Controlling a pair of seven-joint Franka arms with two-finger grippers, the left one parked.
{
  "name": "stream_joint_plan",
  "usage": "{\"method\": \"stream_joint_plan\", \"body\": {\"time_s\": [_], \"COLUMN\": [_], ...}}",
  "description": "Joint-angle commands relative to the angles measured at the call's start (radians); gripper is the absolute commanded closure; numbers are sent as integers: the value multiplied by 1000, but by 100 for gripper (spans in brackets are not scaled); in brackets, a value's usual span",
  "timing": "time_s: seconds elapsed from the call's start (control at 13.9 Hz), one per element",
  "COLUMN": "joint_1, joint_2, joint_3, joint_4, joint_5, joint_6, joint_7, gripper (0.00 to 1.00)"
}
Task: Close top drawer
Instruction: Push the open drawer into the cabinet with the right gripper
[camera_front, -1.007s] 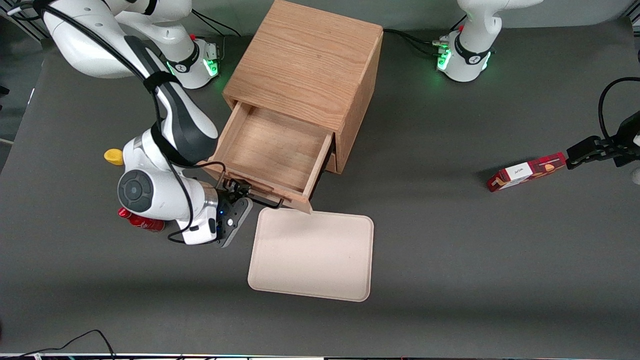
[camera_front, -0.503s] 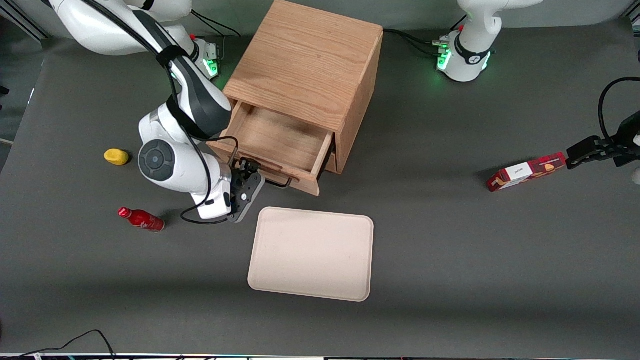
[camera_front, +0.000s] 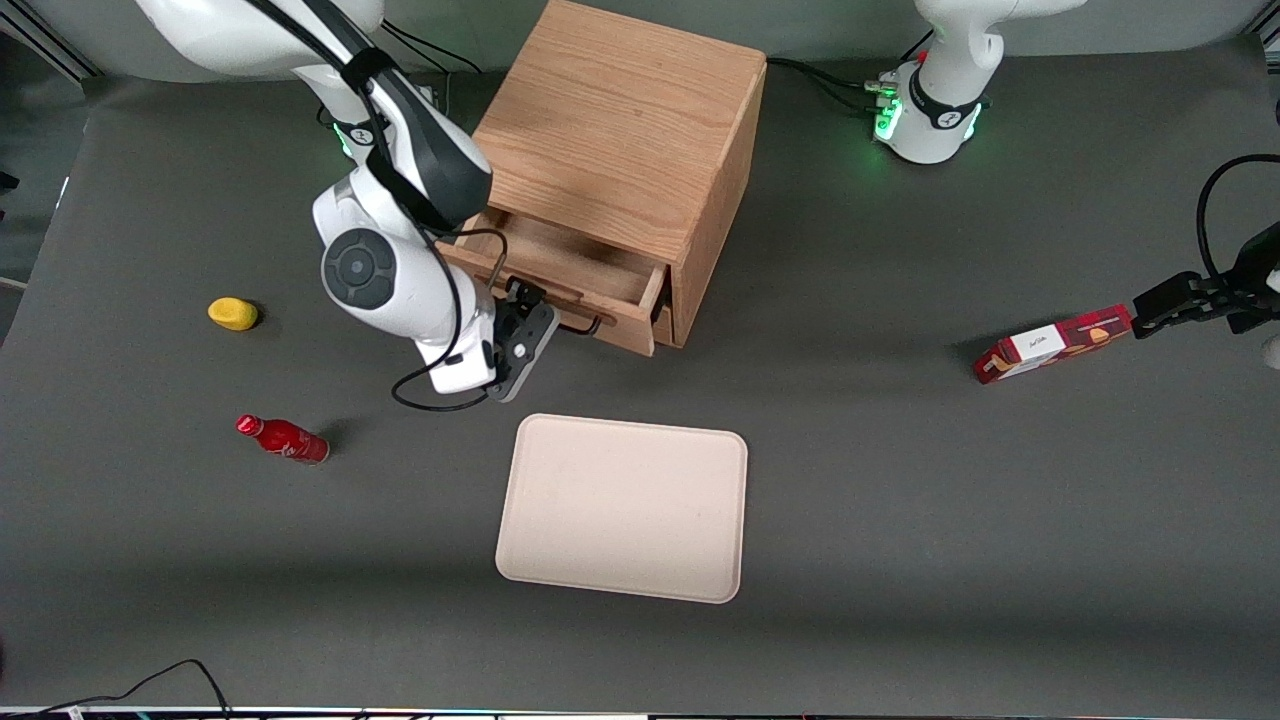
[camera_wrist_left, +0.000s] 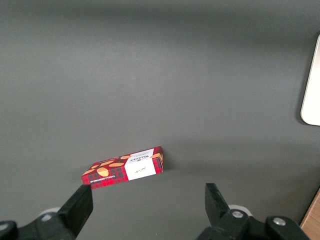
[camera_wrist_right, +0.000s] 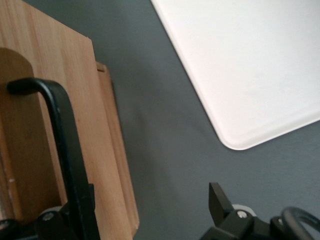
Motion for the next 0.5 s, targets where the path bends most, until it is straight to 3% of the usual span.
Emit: {"method": "stream_joint_plan", "body": {"time_s": [0.0,0.43], "joint_1": [24,25], "joint_2": [-40,-76], "joint_3": [26,66], "joint_4": [-96,-144], "joint_5": [11,11], "joint_6": [54,54], "joint_7": [50,74], "gripper": [0,0]}}
